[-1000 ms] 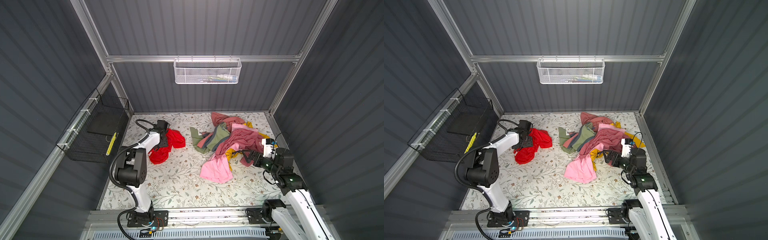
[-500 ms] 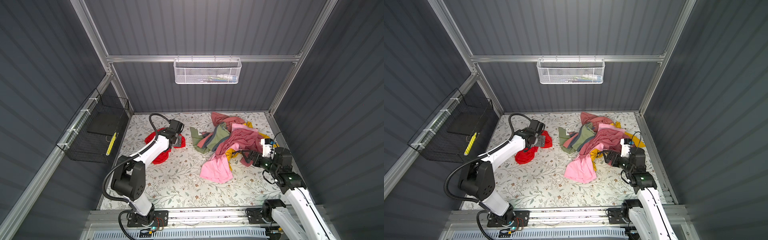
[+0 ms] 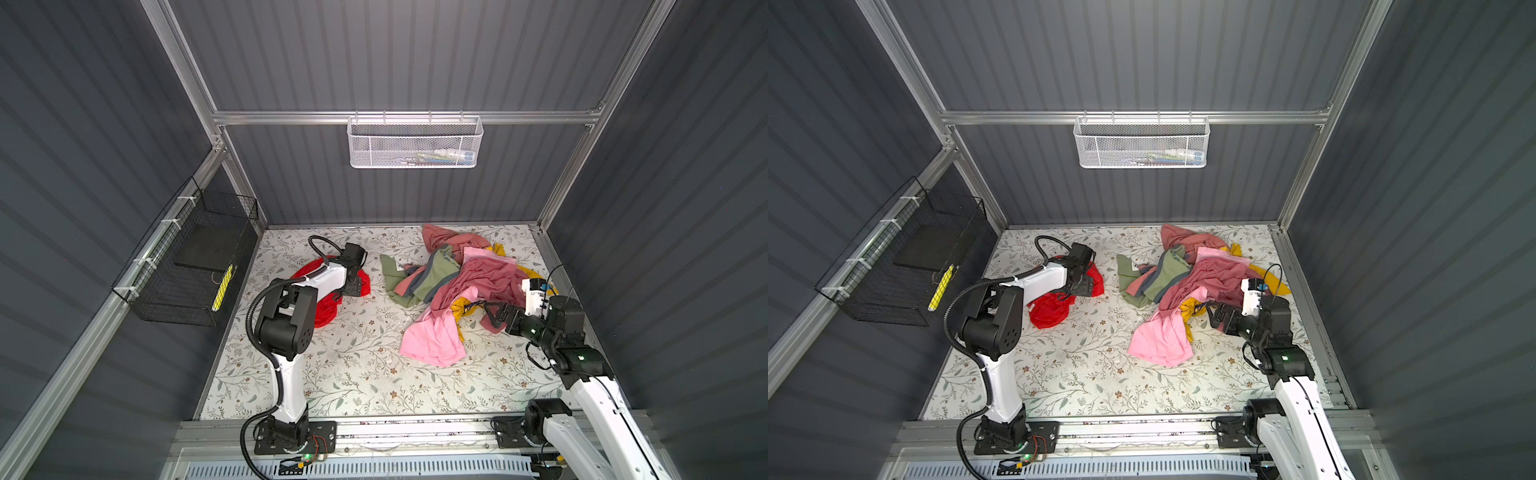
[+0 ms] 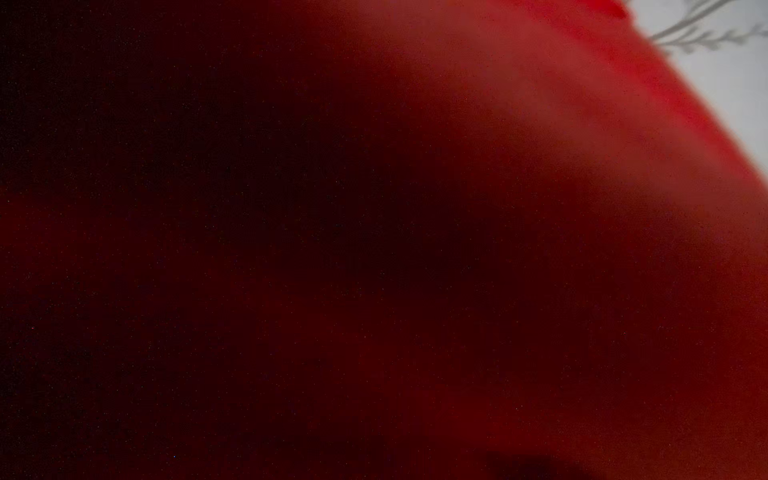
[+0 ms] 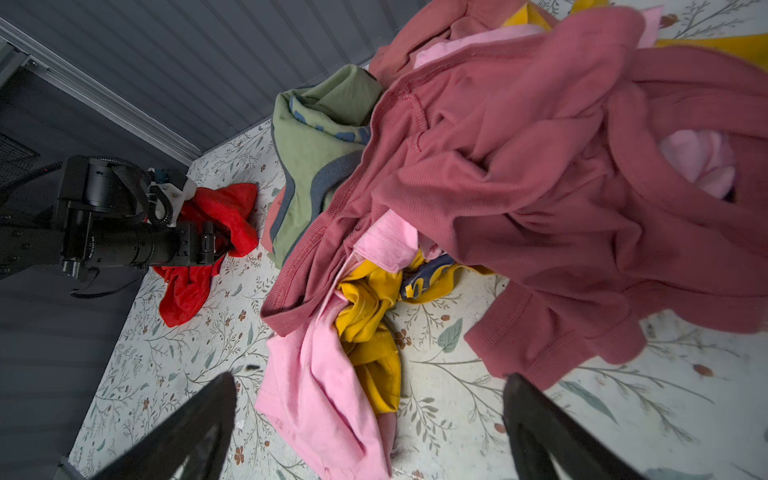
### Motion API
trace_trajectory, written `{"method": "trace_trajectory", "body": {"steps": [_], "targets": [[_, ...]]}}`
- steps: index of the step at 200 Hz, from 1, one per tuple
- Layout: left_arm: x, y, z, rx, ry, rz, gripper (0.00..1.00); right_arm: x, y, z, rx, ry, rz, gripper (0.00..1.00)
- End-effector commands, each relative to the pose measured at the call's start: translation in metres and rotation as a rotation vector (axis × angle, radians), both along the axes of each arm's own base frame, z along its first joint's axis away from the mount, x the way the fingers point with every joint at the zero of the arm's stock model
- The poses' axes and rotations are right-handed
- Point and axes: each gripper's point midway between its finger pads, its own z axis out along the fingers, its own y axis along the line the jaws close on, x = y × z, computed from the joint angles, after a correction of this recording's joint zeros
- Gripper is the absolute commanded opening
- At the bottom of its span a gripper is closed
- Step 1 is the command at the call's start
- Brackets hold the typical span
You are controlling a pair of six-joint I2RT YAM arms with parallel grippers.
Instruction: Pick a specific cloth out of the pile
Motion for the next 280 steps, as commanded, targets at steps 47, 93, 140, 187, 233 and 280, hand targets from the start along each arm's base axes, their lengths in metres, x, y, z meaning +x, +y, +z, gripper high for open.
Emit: {"method": "trace_trajectory", "body": {"steps": [47, 93, 140, 187, 233, 280], "targets": [[0.03, 0.03, 0.015, 0.016, -0.045, 0.006, 0.62, 0.008, -0.035, 0.001, -0.178, -0.087, -0.136, 0.99], [0.03, 0.022, 0.021, -0.033, -0.071, -0.018, 0.81, 0.029, -0.05, -0.007, -0.245, -0.219, -0.211, 0.99], [0.017, 0.003, 0.039, -0.136, -0.15, -0.047, 1.0, 0.043, -0.058, -0.003, -0.357, -0.364, -0.229, 0.99], [-0.004, -0.012, 0.08, -0.104, -0.343, -0.084, 1.0, 0.05, -0.074, -0.017, -0.466, -0.468, -0.302, 0.99], [-0.038, 0.018, 0.103, -0.046, -0.592, -0.05, 1.0, 0.065, -0.081, -0.033, -0.474, -0.478, -0.341, 0.99], [-0.064, 0.053, 0.101, 0.032, -0.761, 0.026, 1.0, 0.111, -0.074, -0.048, -0.518, -0.384, -0.253, 0.99]]}}
